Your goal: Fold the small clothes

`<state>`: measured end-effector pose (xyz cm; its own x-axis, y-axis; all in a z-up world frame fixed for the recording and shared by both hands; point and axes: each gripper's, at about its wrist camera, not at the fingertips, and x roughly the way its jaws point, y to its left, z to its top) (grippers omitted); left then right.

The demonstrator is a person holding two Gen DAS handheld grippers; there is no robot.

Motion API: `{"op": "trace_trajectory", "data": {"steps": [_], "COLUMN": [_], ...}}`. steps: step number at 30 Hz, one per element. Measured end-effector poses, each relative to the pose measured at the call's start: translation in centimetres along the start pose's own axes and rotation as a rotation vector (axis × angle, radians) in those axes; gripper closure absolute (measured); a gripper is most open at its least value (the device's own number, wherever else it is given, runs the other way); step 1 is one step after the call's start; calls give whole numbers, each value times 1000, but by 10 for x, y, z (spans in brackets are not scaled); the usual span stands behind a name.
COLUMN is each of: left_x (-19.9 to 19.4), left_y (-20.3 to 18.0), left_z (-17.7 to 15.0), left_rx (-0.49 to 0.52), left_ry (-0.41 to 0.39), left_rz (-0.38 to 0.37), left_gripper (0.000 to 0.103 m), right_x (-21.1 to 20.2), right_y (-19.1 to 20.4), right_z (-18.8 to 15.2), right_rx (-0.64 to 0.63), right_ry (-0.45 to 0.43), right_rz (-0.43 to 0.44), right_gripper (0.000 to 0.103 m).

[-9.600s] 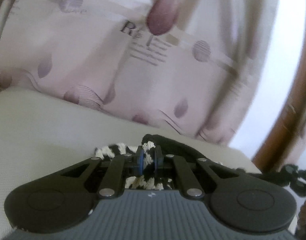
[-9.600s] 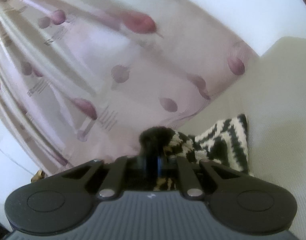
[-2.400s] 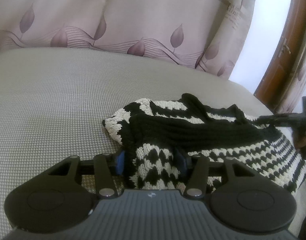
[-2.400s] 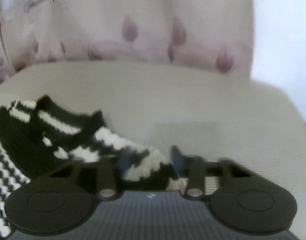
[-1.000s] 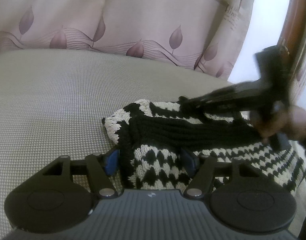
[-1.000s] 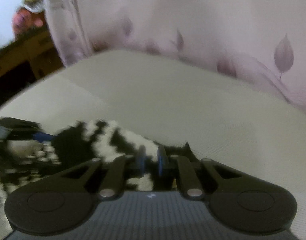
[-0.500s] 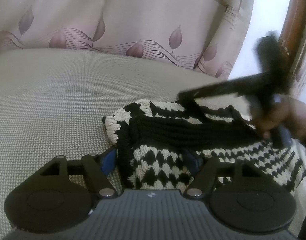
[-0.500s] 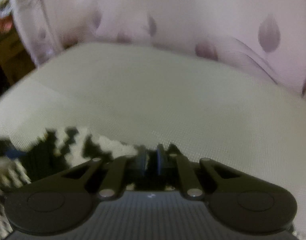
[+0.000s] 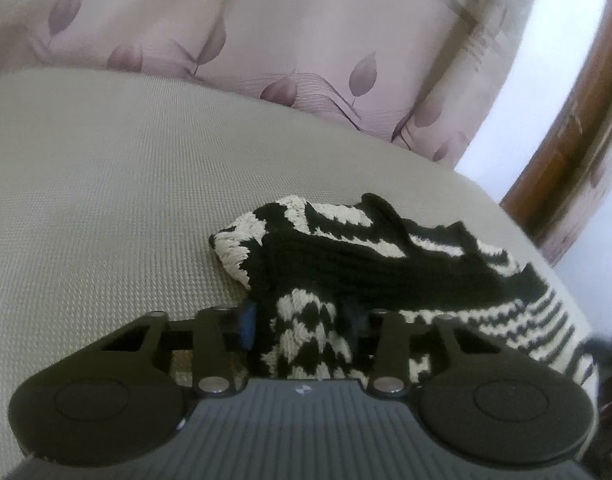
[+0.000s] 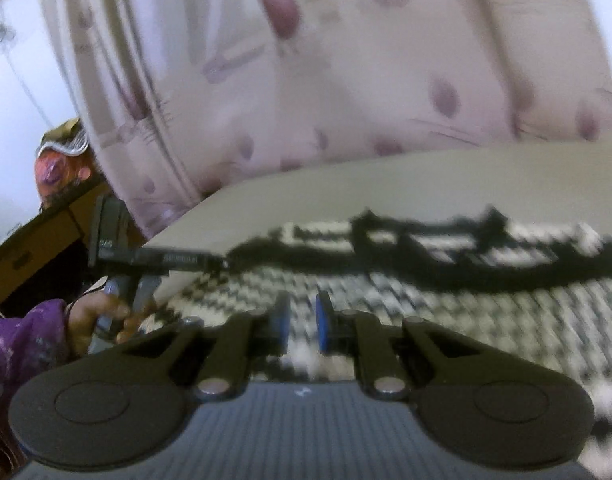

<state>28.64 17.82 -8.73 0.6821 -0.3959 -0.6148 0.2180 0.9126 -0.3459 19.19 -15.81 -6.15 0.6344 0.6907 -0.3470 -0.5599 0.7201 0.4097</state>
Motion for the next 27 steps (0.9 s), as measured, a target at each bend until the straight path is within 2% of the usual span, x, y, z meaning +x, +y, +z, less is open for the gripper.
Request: {"op": "trace_trajectory", "data": {"steps": [4,7,8,9,11,13,15,17,18,20,23,27], "left_x": [1,3,3,4,6,7,8,5,2,-8,-24,-23], "left_y": [-5,-9,-9,-10,-15,-23,-27,-39,-48,-64,-99,-161], "left_z": [2,9,11,13,13,9,9,10,12,21,35,39], "left_rx": [-18,28,37,43,84,148,134,140,153,106,29,14], "left_ry": [22,73,93,111,130,134,150,140,133,111,77,70], "left_rz": [-2,-8,-18,-29,-17,-6,-40,-14,10,5,-47,-125], "left_gripper": [67,39,22,13,17,37,67,77,79,79,79,79], "right_x": [-37,-52,-57,-59,-67,-71,-72,-72,-73,-76,-81,-88], "right_y": [-7,-14,-15,-17,-18,-17,-18,-20,-20,-21,-27,-41], "right_z": [-22,-30,-34,-35,-41,-45,-49,-51,-51,-50,-46,-44], "right_rx": [40,77,87,95,99,99,105,118,124,139,180,255], "right_ry": [-41,-67,-73,-75,-84,-85,-89,-97,-103,-128,-179,-233], "right_rz": [-31,-33,-32,-32,-33,-28,-25,-14,-9,11,56,109], "right_gripper": [90,90,90,90,89,86,82,81,81,81,81,81]}}
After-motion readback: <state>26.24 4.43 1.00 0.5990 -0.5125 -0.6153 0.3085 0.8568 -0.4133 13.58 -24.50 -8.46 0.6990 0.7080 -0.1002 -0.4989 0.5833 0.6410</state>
